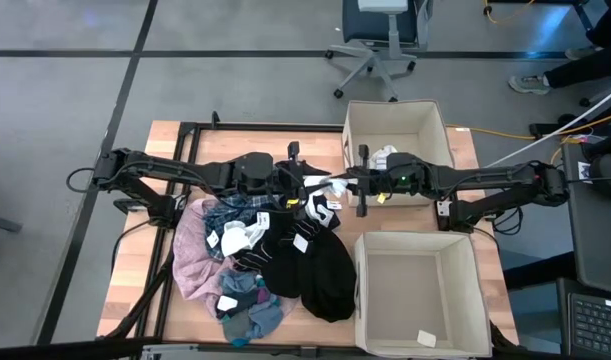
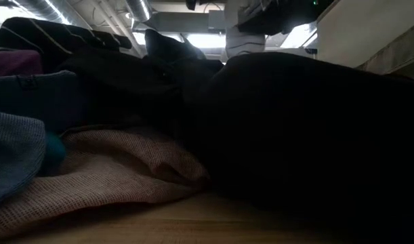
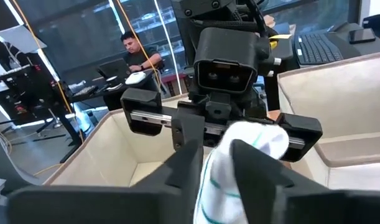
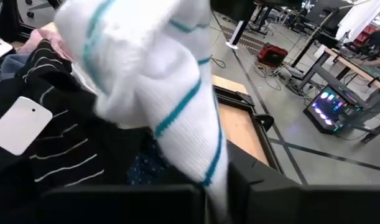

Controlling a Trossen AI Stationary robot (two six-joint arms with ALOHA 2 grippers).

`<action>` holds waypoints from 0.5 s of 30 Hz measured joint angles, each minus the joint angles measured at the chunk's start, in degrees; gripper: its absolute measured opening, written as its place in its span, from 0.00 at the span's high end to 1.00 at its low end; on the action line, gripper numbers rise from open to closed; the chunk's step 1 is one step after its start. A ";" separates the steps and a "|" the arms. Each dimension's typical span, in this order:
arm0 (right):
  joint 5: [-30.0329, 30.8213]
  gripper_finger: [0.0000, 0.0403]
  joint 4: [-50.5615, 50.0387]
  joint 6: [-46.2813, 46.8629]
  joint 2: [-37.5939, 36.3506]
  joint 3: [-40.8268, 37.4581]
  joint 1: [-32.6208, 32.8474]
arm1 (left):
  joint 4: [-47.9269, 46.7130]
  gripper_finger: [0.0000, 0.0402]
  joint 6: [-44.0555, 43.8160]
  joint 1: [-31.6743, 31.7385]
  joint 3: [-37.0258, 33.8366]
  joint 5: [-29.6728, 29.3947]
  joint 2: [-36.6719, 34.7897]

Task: Sort clothes
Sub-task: Put the striped white sock into the top laundry organizer

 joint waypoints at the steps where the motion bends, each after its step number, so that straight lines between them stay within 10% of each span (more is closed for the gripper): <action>1: 0.08 0.93 -0.24 -0.33 -0.27 0.00 0.00 | -0.05 0.70 -0.22 0.00 0.00 -0.02 0.00; 15: 22.78 0.96 -12.86 -4.57 -14.27 0.00 -0.31 | -19.58 0.53 -5.03 0.15 -0.02 -1.99 -4.80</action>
